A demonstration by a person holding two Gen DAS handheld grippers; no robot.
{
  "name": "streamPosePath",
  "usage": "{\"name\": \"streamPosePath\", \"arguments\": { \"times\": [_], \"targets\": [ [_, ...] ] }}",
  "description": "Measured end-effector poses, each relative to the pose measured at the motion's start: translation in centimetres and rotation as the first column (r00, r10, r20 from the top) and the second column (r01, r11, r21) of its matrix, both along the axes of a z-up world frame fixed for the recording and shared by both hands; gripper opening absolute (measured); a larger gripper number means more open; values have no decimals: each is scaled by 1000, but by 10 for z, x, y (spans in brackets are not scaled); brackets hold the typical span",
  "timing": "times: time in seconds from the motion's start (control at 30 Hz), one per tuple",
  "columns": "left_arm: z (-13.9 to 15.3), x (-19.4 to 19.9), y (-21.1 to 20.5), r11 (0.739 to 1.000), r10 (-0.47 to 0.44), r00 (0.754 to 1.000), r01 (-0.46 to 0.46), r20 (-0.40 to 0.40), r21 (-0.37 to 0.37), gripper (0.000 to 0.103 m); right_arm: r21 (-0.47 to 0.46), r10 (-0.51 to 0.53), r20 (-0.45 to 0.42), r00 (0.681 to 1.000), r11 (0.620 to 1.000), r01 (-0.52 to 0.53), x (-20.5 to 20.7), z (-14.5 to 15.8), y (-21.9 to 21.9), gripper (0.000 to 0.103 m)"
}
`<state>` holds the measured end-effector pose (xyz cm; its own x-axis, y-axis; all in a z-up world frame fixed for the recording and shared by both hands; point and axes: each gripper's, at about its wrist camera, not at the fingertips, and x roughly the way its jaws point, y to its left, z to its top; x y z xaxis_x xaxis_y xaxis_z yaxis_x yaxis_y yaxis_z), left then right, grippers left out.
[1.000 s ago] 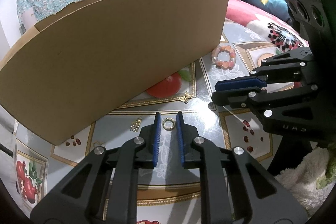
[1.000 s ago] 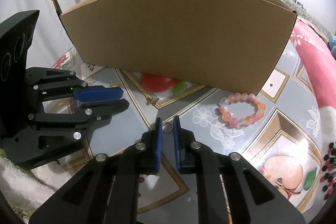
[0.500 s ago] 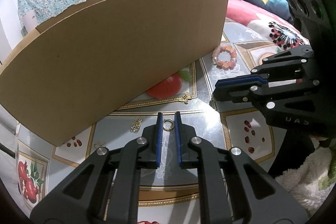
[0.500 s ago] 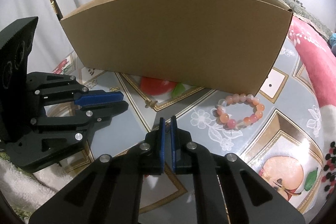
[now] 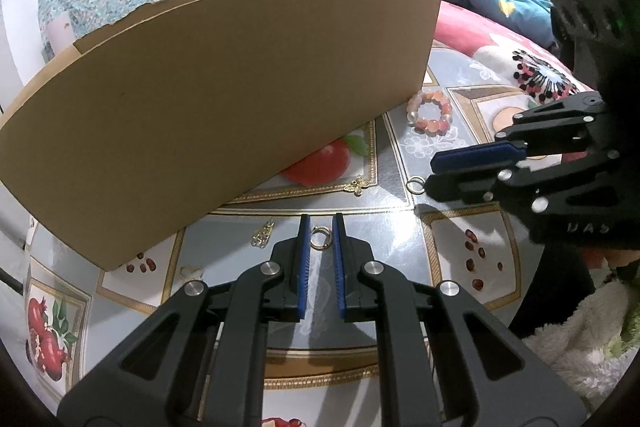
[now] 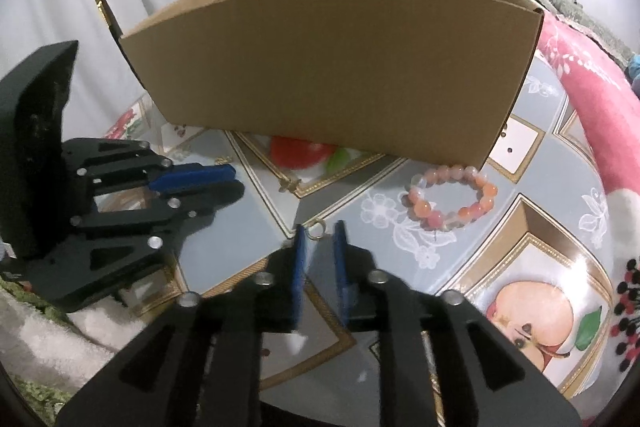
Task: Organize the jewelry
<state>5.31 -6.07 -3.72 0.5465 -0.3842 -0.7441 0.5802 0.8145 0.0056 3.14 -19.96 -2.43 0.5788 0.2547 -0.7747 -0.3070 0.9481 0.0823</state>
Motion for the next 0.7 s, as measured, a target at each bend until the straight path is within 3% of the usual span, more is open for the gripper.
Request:
{"name": "streamPosePath", "arguments": {
  "times": [0.2, 0.33, 0.47, 0.7],
  "targets": [
    [2, -2, 5, 1000, 10, 1000, -10, 2, -11, 10, -25, 25, -13, 1000, 999, -26, 8, -2, 5, 24],
    [4, -1, 9, 1000, 25, 1000, -25, 2, -16, 10, -123, 65, -16, 998, 990, -67, 11, -1, 20, 23],
    [11, -4, 13, 999, 37, 999, -36, 17, -23, 10, -128, 80, -62, 995, 988, -87, 17, 0, 21, 12],
    [26, -15, 24, 998, 61, 997, -60, 50, -24, 10, -149, 104, -83, 991, 982, -116, 20, 1, 24, 10]
  ]
}}
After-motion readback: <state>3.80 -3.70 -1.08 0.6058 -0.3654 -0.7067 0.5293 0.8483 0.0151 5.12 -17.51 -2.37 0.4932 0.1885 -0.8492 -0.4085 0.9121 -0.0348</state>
